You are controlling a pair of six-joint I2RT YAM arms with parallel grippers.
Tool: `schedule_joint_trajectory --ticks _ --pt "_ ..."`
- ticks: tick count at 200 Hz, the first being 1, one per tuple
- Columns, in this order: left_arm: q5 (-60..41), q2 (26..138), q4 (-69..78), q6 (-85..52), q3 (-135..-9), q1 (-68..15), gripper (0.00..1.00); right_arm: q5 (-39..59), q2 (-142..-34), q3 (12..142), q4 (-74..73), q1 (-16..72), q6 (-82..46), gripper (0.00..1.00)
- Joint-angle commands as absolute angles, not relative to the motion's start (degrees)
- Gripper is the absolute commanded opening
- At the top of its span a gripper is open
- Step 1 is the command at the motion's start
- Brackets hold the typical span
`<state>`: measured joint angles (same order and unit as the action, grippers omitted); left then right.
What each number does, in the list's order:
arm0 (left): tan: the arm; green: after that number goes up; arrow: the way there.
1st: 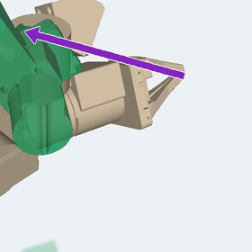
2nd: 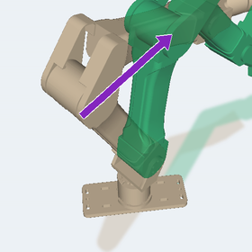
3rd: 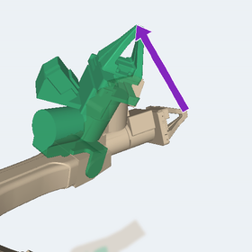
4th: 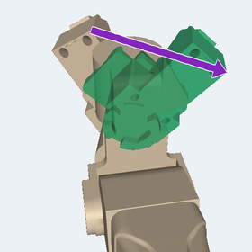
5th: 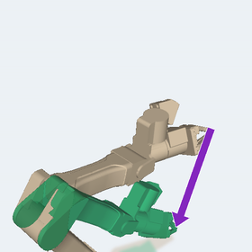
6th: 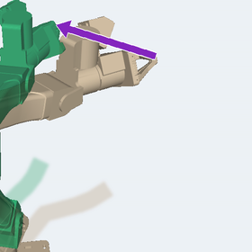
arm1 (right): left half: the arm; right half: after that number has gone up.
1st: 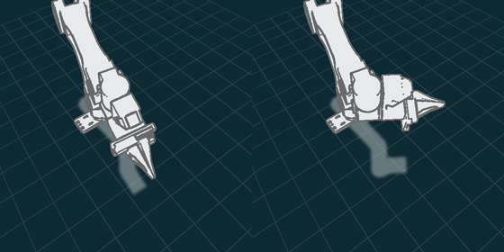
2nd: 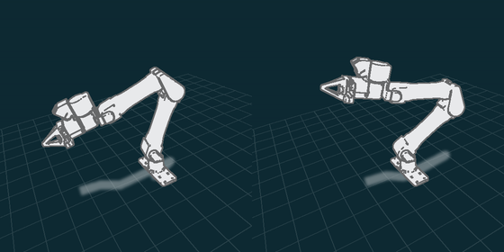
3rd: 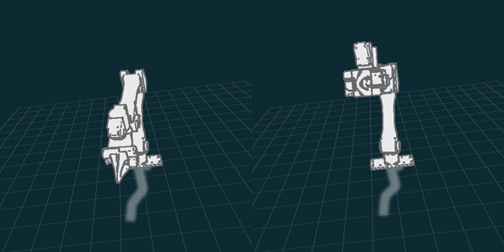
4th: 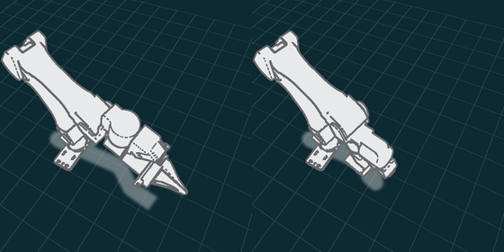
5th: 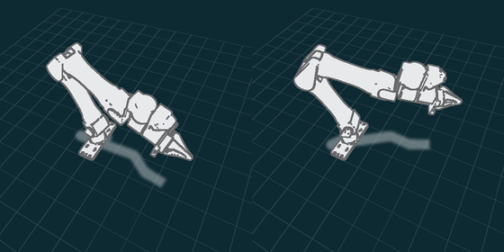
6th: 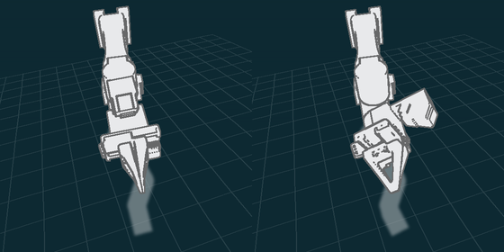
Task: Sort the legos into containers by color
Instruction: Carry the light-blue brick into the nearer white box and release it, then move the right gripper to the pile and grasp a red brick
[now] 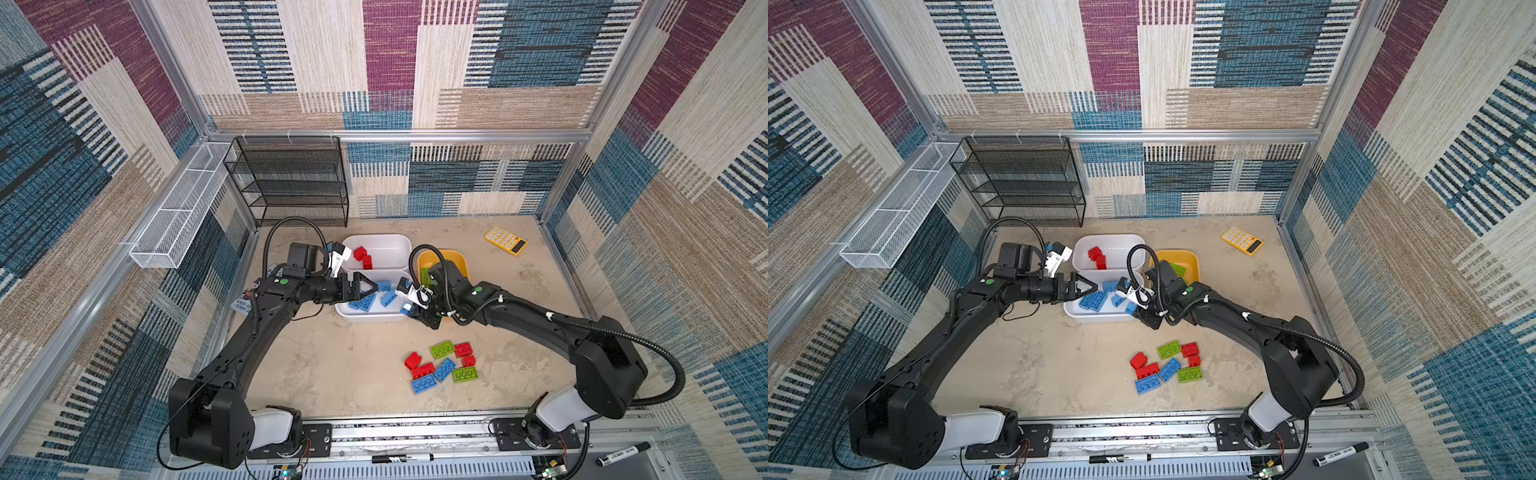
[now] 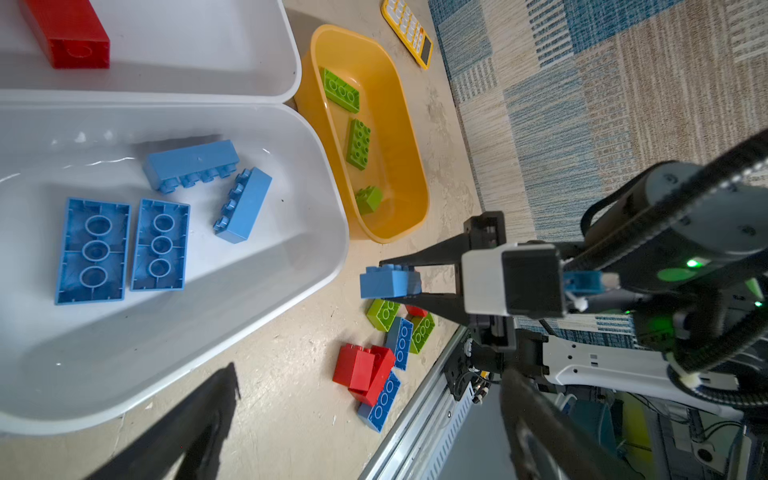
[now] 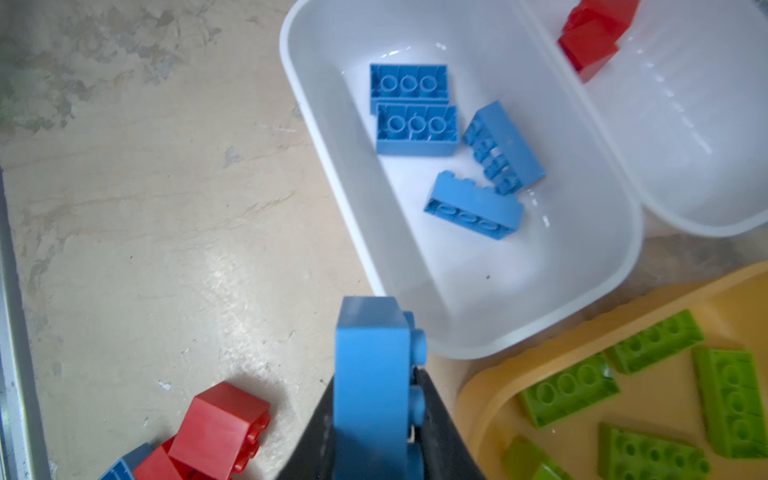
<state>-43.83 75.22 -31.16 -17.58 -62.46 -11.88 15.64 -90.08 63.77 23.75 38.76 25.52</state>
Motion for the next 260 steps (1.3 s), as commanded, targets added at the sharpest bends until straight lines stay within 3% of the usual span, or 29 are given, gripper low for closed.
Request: schedule_joint_trajectory --ticks 1,94,124,138,154,207,260 --pt "-44.25 74.96 -31.15 -16.0 -63.31 -11.42 0.99 15.6 -93.78 68.21 21.95 37.64 26.09 0.28" --pt "-42.07 73.66 -30.99 -16.05 -63.73 -9.93 1.0 8.58 -114.04 83.43 18.26 34.85 30.84 0.31" --pt "-41.36 73.57 -29.83 -16.82 -63.54 -9.6 0.99 8.4 -115.0 84.81 18.6 34.81 30.6 0.49" --pt "-41.16 73.67 -29.29 -17.14 -63.38 -9.58 0.99 8.98 -113.4 84.36 19.2 34.73 30.36 0.61" --pt "-41.24 73.84 -29.17 -17.2 -63.41 -9.49 0.99 10.75 -109.96 82.9 20.24 34.72 29.38 0.66" --pt "-42.18 74.87 -29.1 -16.81 -62.89 -9.06 0.99 24.15 -90.8 66.84 25.48 34.96 30.16 0.72" --pt "-43.41 76.98 -28.76 -16.56 -63.11 -8.96 0.99 21.41 -78.08 51.87 31.65 36.79 35.65 0.75"
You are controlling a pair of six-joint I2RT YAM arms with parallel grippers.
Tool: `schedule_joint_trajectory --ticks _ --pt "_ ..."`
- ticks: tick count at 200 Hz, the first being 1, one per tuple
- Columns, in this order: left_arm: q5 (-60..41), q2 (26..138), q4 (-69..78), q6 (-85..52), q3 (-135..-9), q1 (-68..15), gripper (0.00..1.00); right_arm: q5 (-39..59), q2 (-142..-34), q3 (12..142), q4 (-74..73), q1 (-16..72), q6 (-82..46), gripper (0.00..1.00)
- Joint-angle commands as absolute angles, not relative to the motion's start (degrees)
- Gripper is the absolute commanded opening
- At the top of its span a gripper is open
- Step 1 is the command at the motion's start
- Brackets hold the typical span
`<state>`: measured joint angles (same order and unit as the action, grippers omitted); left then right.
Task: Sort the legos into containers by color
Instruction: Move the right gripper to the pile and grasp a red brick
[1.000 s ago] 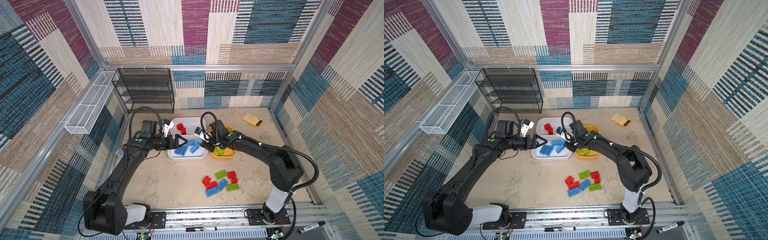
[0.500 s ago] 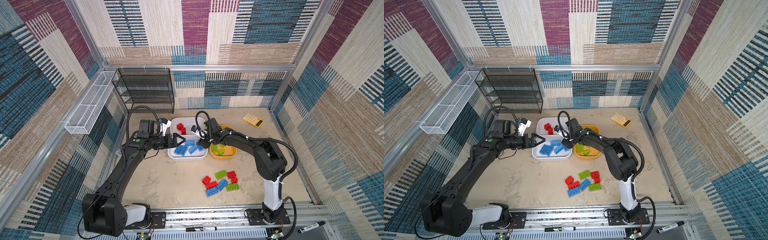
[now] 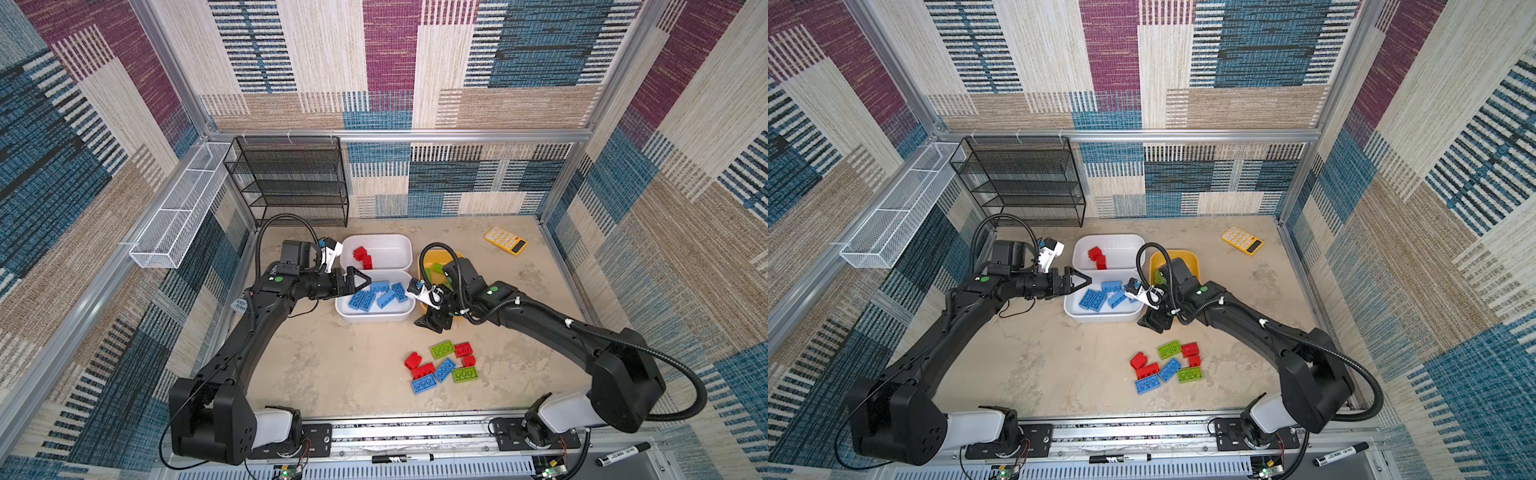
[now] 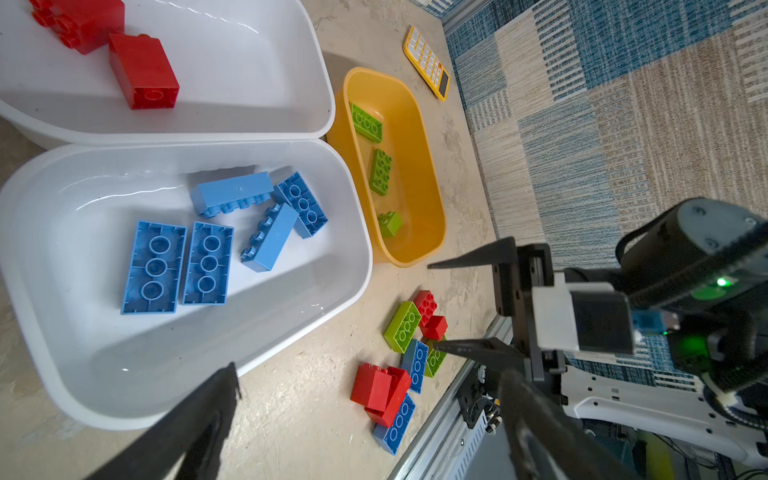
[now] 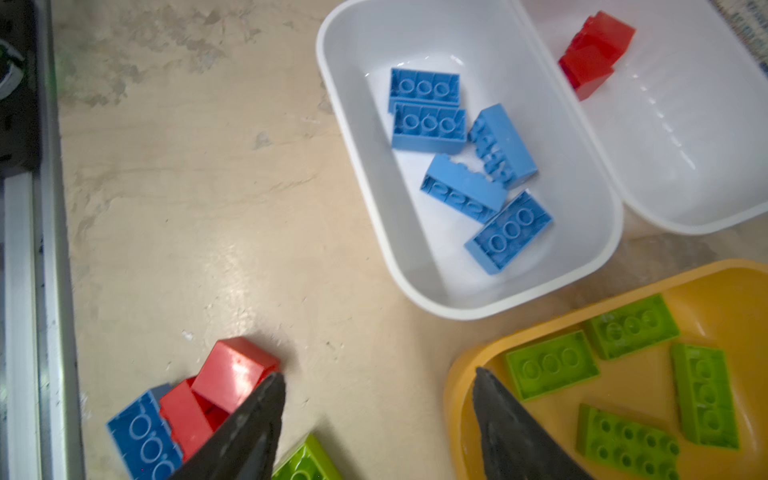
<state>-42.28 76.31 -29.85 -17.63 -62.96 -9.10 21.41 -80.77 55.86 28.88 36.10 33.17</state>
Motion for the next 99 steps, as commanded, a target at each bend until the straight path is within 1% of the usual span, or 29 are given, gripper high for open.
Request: schedule_joint_trajectory --ticks 1,30,50,60,69,99 --pt "-43.37 76.98 -28.79 -16.58 -63.11 -8.96 0.99 21.38 -78.02 51.64 31.64 36.81 35.62 0.75" --pt "-43.46 77.27 -28.78 -16.55 -63.37 -8.96 0.99 22.14 -78.02 47.68 29.6 40.22 33.36 0.76" --pt "-43.42 77.27 -28.91 -16.5 -63.12 -8.96 0.99 21.58 -79.89 46.43 26.53 42.57 31.54 0.77" --pt "-43.42 77.2 -29.09 -16.42 -63.02 -8.96 0.99 22.31 -81.14 46.95 24.97 42.77 29.06 0.78" --pt "-43.43 77.17 -29.44 -16.14 -62.92 -8.96 0.99 23.34 -82.19 47.56 23.69 43.09 26.91 0.8" --pt "-43.1 76.67 -29.7 -16.0 -62.41 -8.92 0.99 23.18 -84.54 48.29 19.08 44.91 16.23 0.81"
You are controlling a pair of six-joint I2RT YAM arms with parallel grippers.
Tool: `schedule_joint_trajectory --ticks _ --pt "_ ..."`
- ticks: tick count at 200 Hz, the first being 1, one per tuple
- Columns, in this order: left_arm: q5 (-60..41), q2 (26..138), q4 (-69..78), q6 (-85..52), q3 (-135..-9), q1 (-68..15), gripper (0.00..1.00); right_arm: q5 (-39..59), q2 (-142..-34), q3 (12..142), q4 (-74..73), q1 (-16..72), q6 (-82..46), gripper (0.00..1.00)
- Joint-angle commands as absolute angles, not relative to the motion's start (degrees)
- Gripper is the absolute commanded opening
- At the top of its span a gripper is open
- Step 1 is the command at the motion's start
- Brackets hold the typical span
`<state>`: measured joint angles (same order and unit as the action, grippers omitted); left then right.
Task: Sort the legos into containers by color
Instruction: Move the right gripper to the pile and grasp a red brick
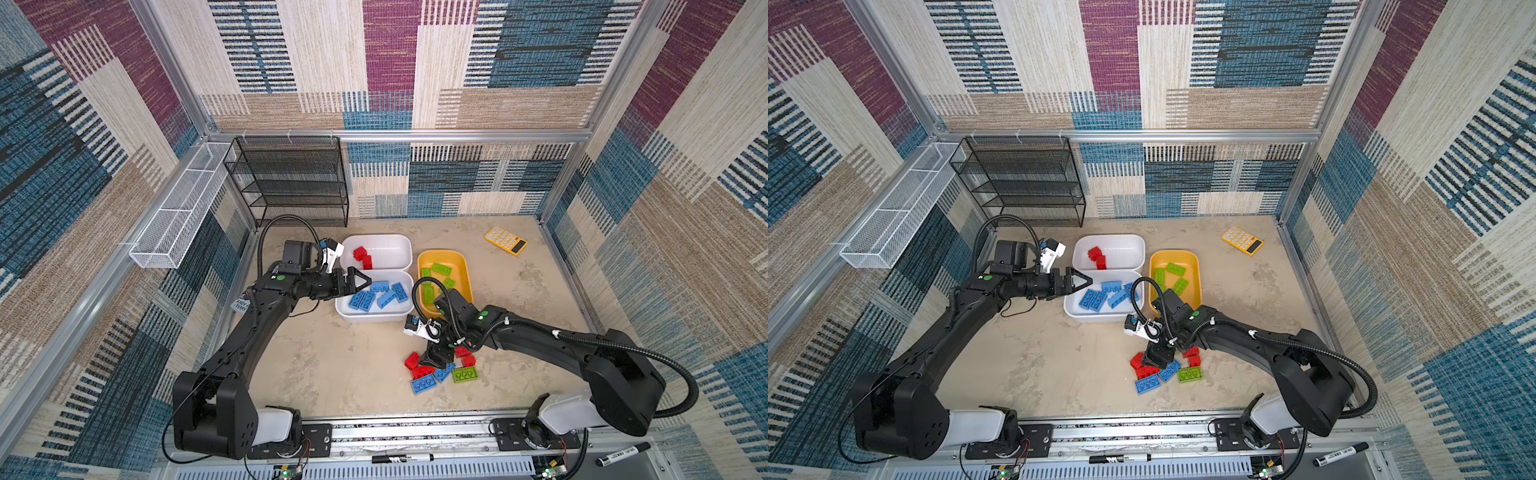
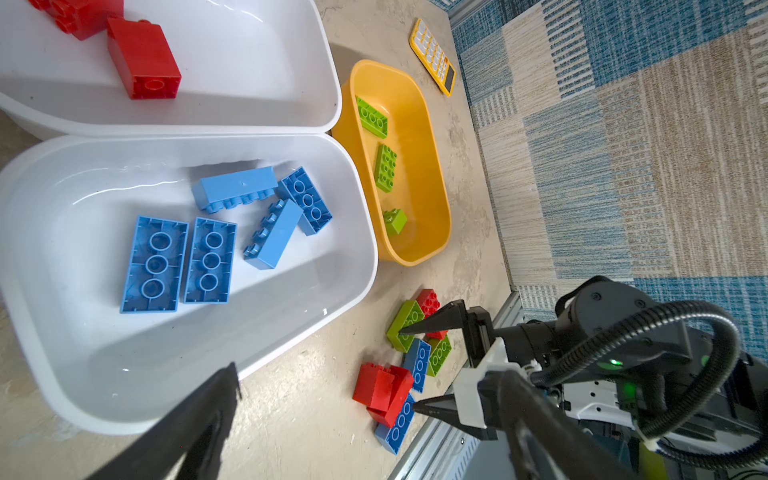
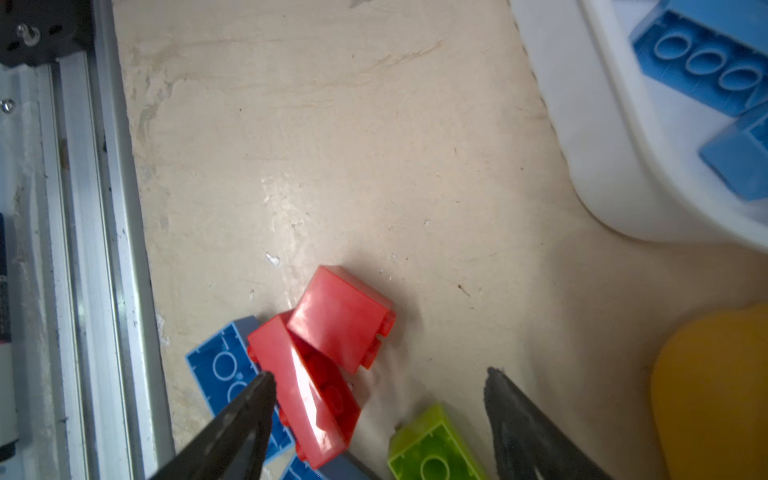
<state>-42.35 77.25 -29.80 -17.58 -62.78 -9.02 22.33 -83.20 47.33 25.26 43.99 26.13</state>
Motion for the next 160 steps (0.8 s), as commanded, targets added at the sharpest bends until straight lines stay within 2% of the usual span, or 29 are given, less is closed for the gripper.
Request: schedule_joint_trajectory --ticks 1,76,113,160 --pt "-43.08 76.61 -29.66 -16.0 -62.36 -8.94 0.99 23.06 -84.68 48.32 19.08 45.0 16.03 0.81" --pt "-43.53 76.88 -28.58 -16.38 -60.91 -8.89 0.99 10.49 -87.23 48.39 22.47 51.44 2.88 0.8" --pt "-43.61 76.87 -29.13 -15.92 -60.91 -8.88 0.99 5.43 -90.59 49.91 24.05 53.83 0.29 0.78" --pt "-43.77 76.3 -29.01 -15.96 -60.08 -8.88 0.99 2.66 -93.9 52.95 27.22 54.41 -0.03 0.67"
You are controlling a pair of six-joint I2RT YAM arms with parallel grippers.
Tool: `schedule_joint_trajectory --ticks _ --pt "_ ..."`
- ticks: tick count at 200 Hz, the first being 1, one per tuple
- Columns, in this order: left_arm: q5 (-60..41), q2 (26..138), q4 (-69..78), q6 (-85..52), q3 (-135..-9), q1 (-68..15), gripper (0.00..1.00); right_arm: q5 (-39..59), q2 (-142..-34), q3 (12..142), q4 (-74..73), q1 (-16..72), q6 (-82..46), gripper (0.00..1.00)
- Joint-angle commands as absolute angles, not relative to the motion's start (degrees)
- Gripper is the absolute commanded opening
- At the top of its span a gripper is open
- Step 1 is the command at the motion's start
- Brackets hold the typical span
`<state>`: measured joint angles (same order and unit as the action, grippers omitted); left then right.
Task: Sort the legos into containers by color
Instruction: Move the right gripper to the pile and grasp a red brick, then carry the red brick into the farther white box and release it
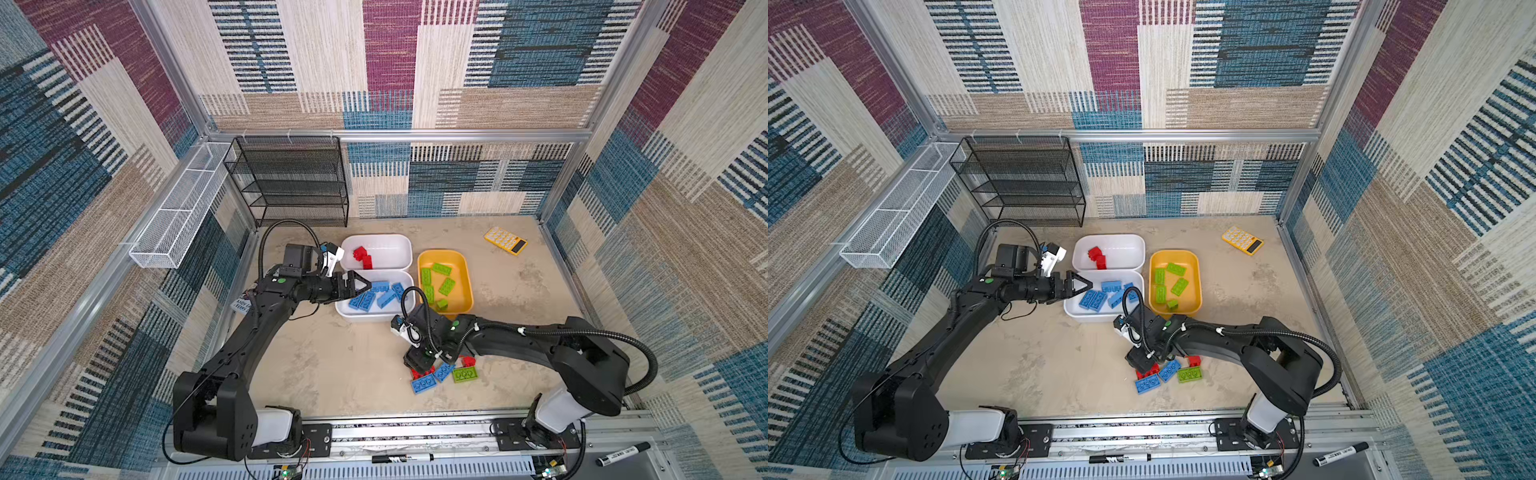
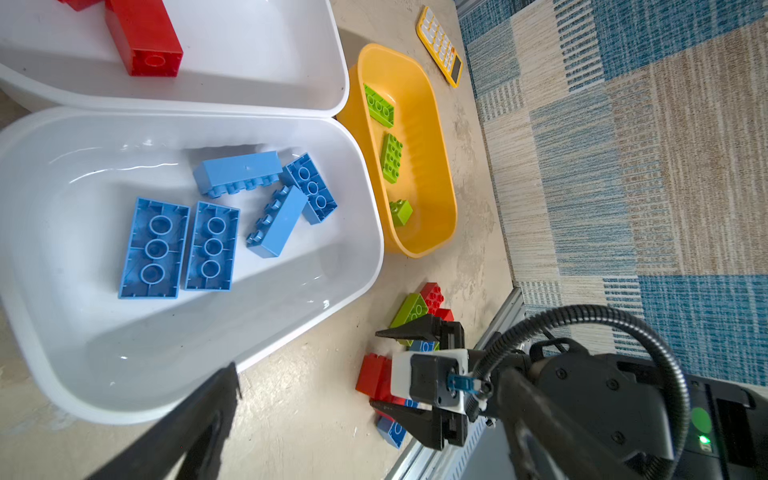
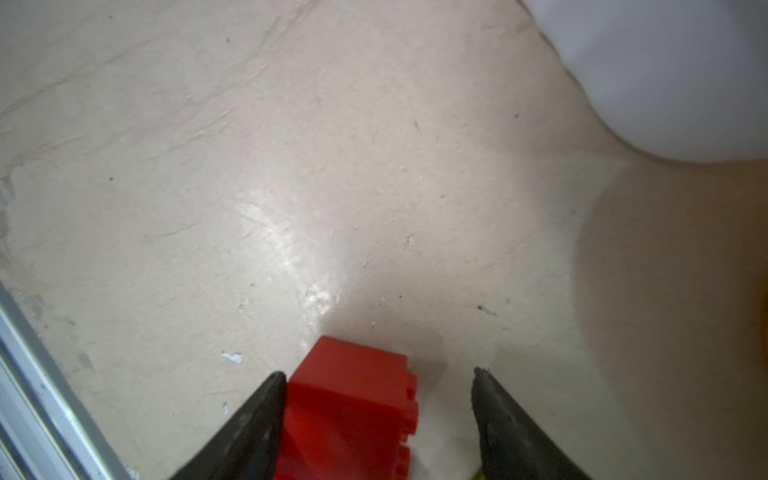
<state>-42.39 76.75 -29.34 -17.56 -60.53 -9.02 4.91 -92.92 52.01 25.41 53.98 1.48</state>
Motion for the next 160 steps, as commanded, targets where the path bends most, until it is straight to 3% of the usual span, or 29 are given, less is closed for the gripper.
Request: schedule_joint_trajectory --ticks 1,22,78,123,160 --pt "-43.77 76.29 -29.01 -15.98 -60.1 -8.88 0.99 2.65 -93.93 52.97 27.23 54.45 -0.01 0.66" --pt "-43.69 76.18 -28.81 -15.91 -59.87 -8.88 0.99 2.32 -94.62 53.5 27.93 54.54 0.22 0.61" --pt "-43.59 76.29 -29.35 -15.38 -59.85 -8.83 0.99 -0.41 -95.49 54.33 29.44 54.72 0.7 0.59" --pt "-43.53 76.48 -29.53 -15.11 -60.29 -8.79 0.99 -1.19 -95.04 55.17 29.97 54.73 1.0 0.44" --pt "-43.51 76.53 -30.13 -15.1 -61.83 -8.62 0.99 -2.87 -91.79 58.95 30.5 53.95 1.99 0.43"
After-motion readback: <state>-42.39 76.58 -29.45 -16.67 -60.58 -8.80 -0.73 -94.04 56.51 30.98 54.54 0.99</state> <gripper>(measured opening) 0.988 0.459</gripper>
